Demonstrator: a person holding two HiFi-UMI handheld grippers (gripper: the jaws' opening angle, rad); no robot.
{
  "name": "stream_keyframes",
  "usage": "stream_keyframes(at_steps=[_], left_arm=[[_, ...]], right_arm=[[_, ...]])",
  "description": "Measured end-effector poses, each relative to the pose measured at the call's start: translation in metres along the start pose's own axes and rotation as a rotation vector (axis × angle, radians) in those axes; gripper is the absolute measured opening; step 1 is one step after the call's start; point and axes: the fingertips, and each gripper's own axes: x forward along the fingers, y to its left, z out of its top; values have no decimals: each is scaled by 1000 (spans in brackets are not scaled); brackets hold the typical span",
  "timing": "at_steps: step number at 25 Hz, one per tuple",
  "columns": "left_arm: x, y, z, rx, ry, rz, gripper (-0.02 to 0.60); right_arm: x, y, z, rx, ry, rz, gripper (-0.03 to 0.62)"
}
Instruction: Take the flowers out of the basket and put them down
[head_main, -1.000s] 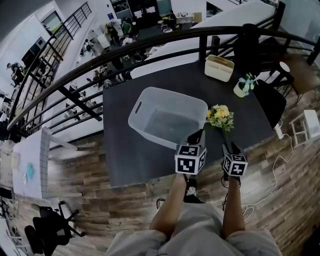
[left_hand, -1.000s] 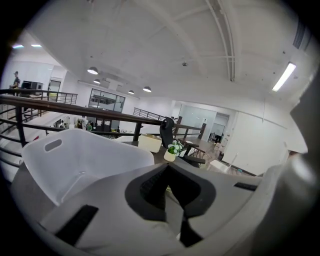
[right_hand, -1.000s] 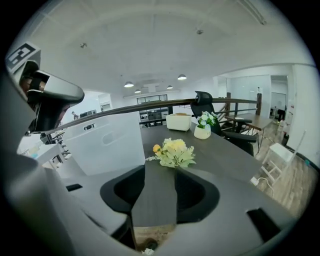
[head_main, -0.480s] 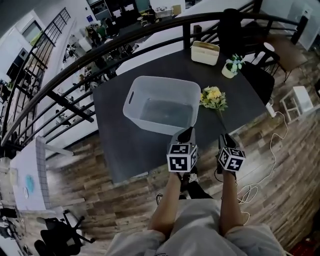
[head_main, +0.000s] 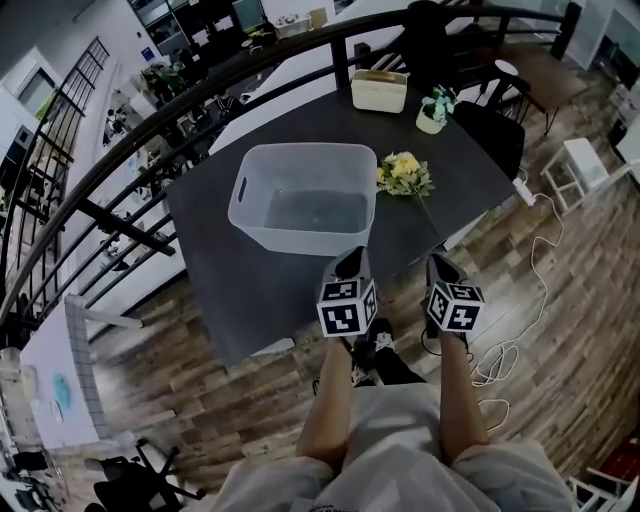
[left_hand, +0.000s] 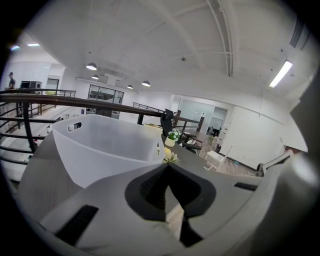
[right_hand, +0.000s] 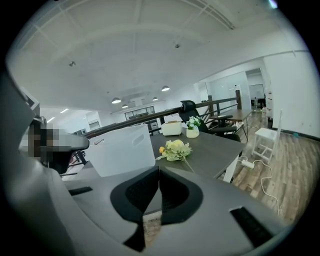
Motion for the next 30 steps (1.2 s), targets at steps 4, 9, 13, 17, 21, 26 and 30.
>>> stream_keyframes(at_steps=[4,9,13,17,21,26,30], left_arm=[[-13,2,-10,10,8,13,28],[-34,4,-25,8,14,22,28],[-51,13,-41,25,14,51,28],[-66,24,-60,15,17,83,28],[-76,31,-73,6,32,106,28],[-84,38,-73,-24,-1,149,28],[-90,38,-70,-37,-4,171,28]], right_arm=[[-10,12,-3,-14,3,17,5],[-21,34,-10,-35,8,41,5],[-28,48,-22,-66,16,54,5],[-31,59,-33,-79,24,68,5],[-30,69,-39,-84,39,85,5],[-27,76,-39,-110,42,111,5],[-32,76,-35,-117,51,128,5]])
